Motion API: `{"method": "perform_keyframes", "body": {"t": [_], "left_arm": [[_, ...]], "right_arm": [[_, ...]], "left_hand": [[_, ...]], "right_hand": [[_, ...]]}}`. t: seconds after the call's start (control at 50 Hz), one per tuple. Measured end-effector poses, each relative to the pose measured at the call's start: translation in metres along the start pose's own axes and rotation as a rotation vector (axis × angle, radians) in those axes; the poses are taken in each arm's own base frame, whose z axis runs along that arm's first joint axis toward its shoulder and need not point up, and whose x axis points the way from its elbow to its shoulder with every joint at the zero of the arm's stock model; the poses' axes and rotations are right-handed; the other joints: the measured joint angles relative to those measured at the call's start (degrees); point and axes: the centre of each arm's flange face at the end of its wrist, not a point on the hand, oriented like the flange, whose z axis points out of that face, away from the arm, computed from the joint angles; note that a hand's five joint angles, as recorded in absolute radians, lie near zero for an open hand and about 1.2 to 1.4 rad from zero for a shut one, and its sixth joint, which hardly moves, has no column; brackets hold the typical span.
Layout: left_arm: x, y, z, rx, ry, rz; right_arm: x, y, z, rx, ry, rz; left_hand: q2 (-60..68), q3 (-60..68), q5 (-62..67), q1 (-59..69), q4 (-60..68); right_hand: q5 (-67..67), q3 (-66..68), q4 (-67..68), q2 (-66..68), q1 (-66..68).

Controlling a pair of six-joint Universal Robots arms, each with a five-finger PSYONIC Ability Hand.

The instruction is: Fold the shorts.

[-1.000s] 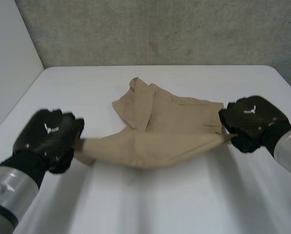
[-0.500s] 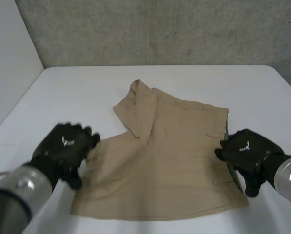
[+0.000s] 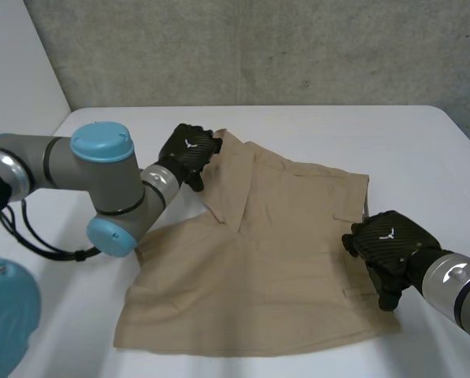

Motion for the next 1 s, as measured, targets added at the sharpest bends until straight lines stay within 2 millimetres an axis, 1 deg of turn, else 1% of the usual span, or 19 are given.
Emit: {"method": "perform_keyframes", "body": {"t": [0.06,0.18,0.3,0.4,0.48,0.5,0.56,0.58,0.6,0.62,0.66,0.7,0.74,0.76,0.88,0.92,0.94,0.98,1.0], "left_arm": [[-0.002,0.008,0.012,0.015,0.030,-0.003],[-0.006,0.029,0.026,-0.011,0.078,-0.021],[-0.005,0.045,0.032,-0.031,0.138,-0.041],[-0.003,0.049,0.035,-0.026,0.160,-0.043],[-0.003,0.049,0.036,-0.020,0.165,-0.042],[-0.002,0.050,0.037,-0.019,0.167,-0.042],[-0.001,0.050,0.037,-0.019,0.173,-0.043],[-0.001,0.050,0.037,-0.020,0.175,-0.044],[-0.001,0.050,0.037,-0.020,0.175,-0.044],[-0.001,0.049,0.037,-0.020,0.174,-0.043],[-0.003,0.047,0.037,-0.019,0.169,-0.042],[-0.004,0.046,0.037,-0.019,0.163,-0.040],[-0.011,0.037,0.034,-0.022,0.130,-0.032],[-0.011,0.037,0.034,-0.022,0.130,-0.032],[-0.018,0.023,0.023,-0.024,0.096,-0.022],[-0.019,0.019,0.021,-0.002,0.092,-0.016],[-0.018,0.017,0.021,0.019,0.093,-0.012],[-0.017,0.014,0.021,0.043,0.101,-0.009],[-0.015,0.011,0.022,0.070,0.115,-0.008]], "right_arm": [[0.001,0.004,0.002,-0.007,0.006,0.010],[0.004,0.010,0.004,-0.015,0.023,0.022],[0.007,0.014,0.005,-0.021,0.036,0.030],[0.008,0.016,0.005,-0.025,0.041,0.036],[0.009,0.017,0.006,-0.025,0.046,0.037],[0.009,0.017,0.006,-0.025,0.047,0.037],[0.009,0.018,0.007,-0.021,0.053,0.036],[0.009,0.018,0.007,-0.021,0.054,0.035],[0.009,0.018,0.007,-0.020,0.055,0.035],[0.009,0.018,0.007,-0.019,0.056,0.035],[0.009,0.018,0.007,-0.019,0.057,0.035],[0.009,0.018,0.007,-0.018,0.057,0.034],[0.009,0.018,0.007,-0.016,0.058,0.034],[0.009,0.018,0.007,-0.016,0.058,0.034],[0.009,0.017,0.007,-0.007,0.060,0.030],[0.009,0.016,0.007,-0.004,0.060,0.029],[0.009,0.016,0.007,-0.003,0.060,0.029],[0.009,0.016,0.007,-0.002,0.059,0.029],[0.008,0.016,0.007,-0.002,0.058,0.029]], "left_hand": [[0.5,0.4,0.4,0.1,0.5],[0.6,0.4,0.4,0.1,0.5],[0.6,0.4,0.4,0.1,0.5],[1.9,1.7,1.6,1.7,1.6],[4.4,4.3,3.9,4.8,4.3],[9.3,8.9,8.4,9.7,8.9],[16.1,16.0,14.8,16.6,15.3],[19.8,19.0,18.3,20.2,18.8],[29.1,28.9,28.2,30.8,28.8],[34.0,33.1,32.6,35.1,33.1],[38.7,38.3,36.4,36.9,38.4],[39.2,38.7,36.4,36.9,38.8],[39.2,38.7,36.4,36.9,38.8],[39.2,38.7,36.4,36.9,38.8],[39.6,39.3,36.4,36.9,39.2],[32.9,33.4,32.7,32.2,33.2],[23.9,24.3,24.1,22.1,24.0],[23.0,23.1,22.9,20.7,22.8],[17.9,18.2,17.9,16.3,17.8]], "right_hand": [[-0.6,-1.5,-1.5,-1.5,0.0],[-0.6,-1.5,-1.4,-1.5,0.0],[-0.6,-1.4,-1.4,-1.5,0.0],[-0.6,-1.4,-1.4,-1.4,0.0],[-0.6,-1.4,-1.4,-1.4,0.0],[-0.6,-1.4,-1.4,-1.4,0.0],[-0.6,-1.4,-1.4,-1.4,0.0],[-0.6,-1.4,-1.4,-1.4,0.0],[-0.6,-1.4,-1.4,-1.4,0.0],[-0.6,-1.4,-1.4,-1.4,0.0],[-0.6,-1.4,-1.4,-1.4,0.0],[-0.6,-1.4,-1.4,-1.4,0.0],[-0.4,-1.4,-1.4,-1.4,0.0],[-0.4,-1.4,-1.4,-1.4,0.0],[-0.4,-1.4,-1.4,-1.4,0.0],[-0.4,-1.4,-1.4,-1.4,0.0],[-0.4,-1.4,-1.4,-1.4,0.0],[-0.4,-1.4,-1.4,-1.4,0.0],[-0.4,-1.4,-1.4,-1.4,0.0]]}}
